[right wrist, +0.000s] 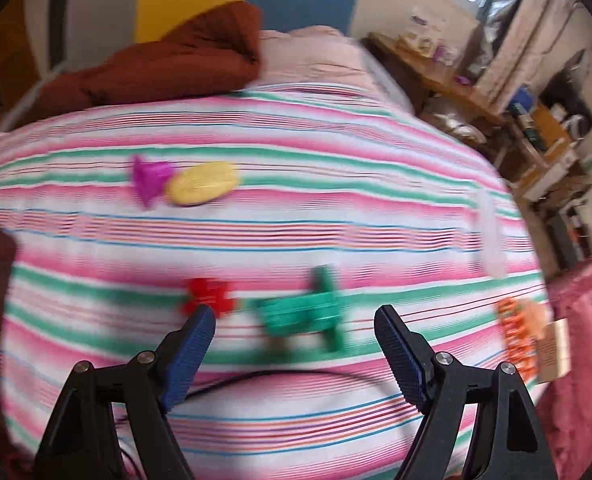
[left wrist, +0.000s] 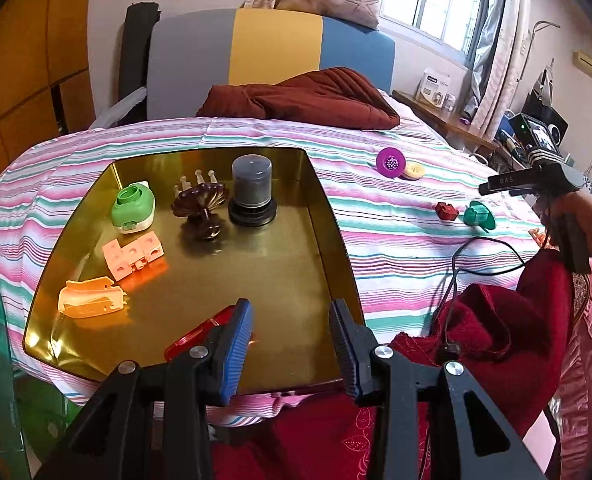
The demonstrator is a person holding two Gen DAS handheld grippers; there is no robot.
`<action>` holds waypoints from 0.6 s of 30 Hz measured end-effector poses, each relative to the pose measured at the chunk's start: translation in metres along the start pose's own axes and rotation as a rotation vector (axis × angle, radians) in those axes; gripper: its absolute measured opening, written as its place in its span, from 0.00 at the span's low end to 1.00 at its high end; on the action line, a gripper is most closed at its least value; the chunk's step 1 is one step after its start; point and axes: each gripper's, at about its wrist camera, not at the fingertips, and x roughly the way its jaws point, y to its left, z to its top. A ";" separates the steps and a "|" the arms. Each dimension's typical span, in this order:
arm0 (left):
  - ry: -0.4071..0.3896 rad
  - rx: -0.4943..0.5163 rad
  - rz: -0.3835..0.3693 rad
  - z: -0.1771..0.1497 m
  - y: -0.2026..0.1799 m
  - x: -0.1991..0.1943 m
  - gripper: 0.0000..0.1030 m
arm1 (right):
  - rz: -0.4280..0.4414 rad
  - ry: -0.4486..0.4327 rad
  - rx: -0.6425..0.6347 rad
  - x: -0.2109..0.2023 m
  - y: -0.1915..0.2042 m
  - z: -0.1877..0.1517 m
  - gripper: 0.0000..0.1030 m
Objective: Organize rigid objects
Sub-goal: 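Grasp the green spool-shaped toy with the right gripper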
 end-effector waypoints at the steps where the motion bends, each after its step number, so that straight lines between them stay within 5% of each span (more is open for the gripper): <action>1: 0.003 -0.001 0.000 0.000 0.000 0.001 0.39 | -0.019 0.005 -0.010 0.002 -0.006 0.002 0.80; 9: 0.014 -0.003 -0.004 0.003 -0.002 0.005 0.39 | -0.108 0.078 -0.351 0.025 0.003 0.002 0.80; 14: 0.020 -0.008 0.000 0.004 -0.003 0.006 0.39 | -0.149 0.167 -0.415 0.050 0.014 -0.003 0.73; 17: 0.021 -0.007 -0.001 0.004 -0.003 0.007 0.39 | -0.054 0.216 -0.305 0.064 0.008 0.000 0.54; 18: 0.021 -0.006 0.000 0.004 -0.003 0.007 0.39 | -0.045 0.261 -0.294 0.071 0.009 -0.002 0.37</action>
